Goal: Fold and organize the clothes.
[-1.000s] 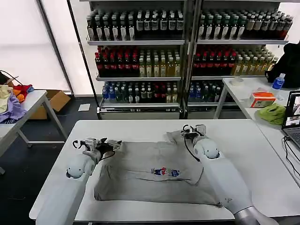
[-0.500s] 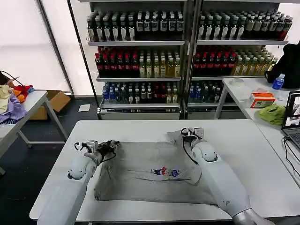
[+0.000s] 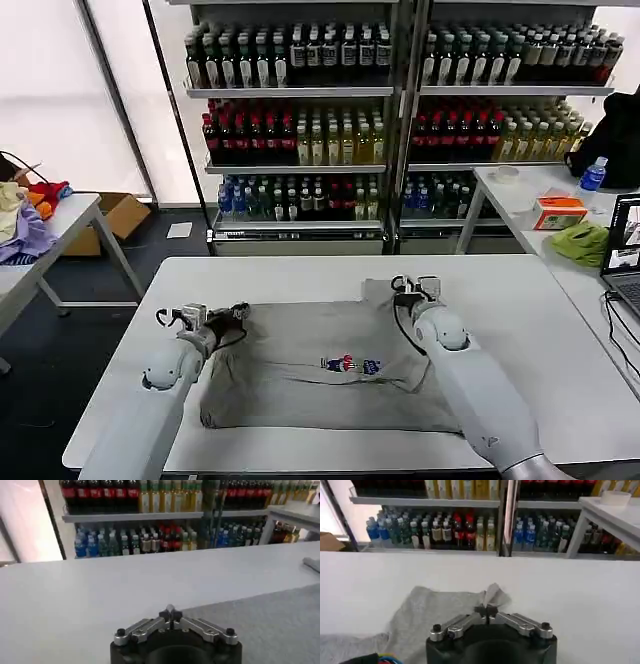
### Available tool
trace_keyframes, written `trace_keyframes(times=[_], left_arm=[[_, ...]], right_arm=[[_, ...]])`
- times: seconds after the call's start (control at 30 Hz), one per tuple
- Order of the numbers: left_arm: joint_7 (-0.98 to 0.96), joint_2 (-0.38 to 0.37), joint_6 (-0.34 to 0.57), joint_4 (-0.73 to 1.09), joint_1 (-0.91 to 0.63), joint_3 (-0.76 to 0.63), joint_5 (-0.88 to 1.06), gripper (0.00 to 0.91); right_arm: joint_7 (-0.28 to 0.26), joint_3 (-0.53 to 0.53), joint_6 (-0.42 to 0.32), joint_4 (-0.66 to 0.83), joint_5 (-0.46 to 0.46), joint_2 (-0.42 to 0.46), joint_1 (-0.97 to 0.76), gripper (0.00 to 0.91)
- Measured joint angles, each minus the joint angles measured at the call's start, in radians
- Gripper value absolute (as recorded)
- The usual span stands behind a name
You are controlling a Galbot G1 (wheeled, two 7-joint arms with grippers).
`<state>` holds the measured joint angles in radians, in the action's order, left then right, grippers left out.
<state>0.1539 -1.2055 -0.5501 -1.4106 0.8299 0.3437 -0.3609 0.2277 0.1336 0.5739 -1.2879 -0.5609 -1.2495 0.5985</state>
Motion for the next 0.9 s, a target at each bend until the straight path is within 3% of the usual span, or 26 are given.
trace_keyframes(times=[0.47, 0.9], left_arm=[[-0.005, 0.037, 0.043, -0.152, 0.078, 0.057, -0.032, 0.010], [0.006, 0.039, 0.050, -0.332, 0.233, 0.134, -0.028, 0.010]], right_arm=[[0.027, 0.043, 0.000, -0.218, -0.025, 0.035, 0.065, 0.000], [0.072, 0.096, -0.001, -0.446, -0.017, 0.071, 0.252, 0.000]])
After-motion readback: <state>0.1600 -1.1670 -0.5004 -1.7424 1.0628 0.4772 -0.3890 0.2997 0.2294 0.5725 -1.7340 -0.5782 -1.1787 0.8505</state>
